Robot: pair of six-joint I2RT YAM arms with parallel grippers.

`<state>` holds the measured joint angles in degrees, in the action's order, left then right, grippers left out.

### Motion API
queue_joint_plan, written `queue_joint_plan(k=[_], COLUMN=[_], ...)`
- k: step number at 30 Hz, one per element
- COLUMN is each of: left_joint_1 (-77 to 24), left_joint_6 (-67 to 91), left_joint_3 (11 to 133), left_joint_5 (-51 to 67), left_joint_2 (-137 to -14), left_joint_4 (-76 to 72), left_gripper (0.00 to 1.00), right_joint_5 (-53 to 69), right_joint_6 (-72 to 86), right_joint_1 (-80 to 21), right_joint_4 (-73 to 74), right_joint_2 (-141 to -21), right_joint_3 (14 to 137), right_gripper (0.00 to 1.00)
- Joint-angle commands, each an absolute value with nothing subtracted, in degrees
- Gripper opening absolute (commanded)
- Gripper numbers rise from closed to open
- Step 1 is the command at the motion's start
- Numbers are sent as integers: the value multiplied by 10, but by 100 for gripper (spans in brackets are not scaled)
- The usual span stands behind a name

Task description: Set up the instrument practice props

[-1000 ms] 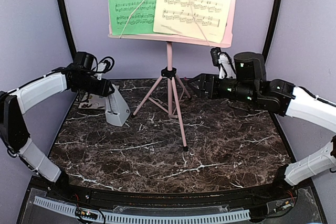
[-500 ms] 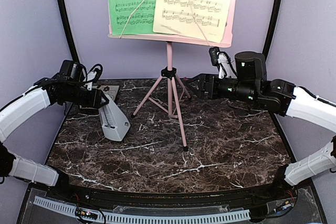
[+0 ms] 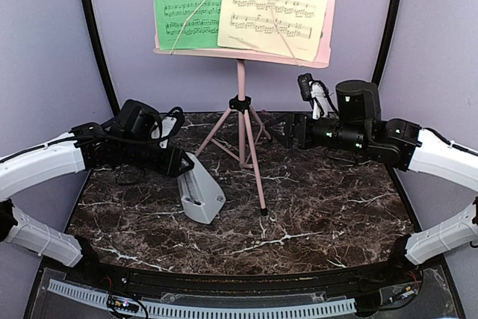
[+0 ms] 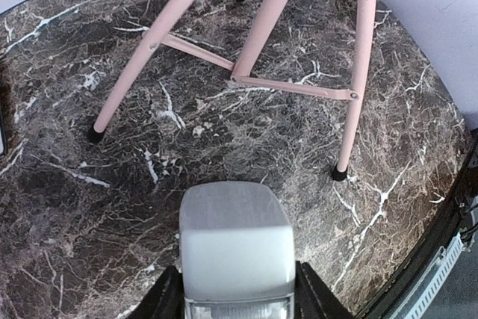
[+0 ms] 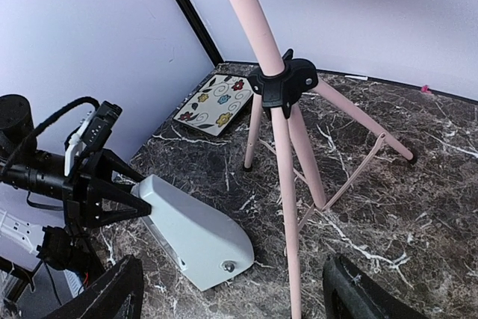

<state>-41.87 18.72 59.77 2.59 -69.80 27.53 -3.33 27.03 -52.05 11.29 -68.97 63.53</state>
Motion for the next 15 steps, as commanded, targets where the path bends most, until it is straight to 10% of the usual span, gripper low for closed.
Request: queue_joint_plan(k=[1,7,15], left_joint_1=[-463,-506,-517], left_joint_6=[252,315,298], left_joint_3=[634,655,663], left_joint_5=[-78,-120,-65], left_joint_2=[-724,-765,-771], left_joint_4=[221,222,202], left_gripper=[20,26,86], right_joint_5=[-28,-28,-35], right_joint_6=[264,265,262], right_joint_1=[-518,-518,-518], right_joint_4=[90,92,101], right_joint_2=[-670,-659,-637], right_joint_3=[623,610,596], right_gripper=[83,83,84])
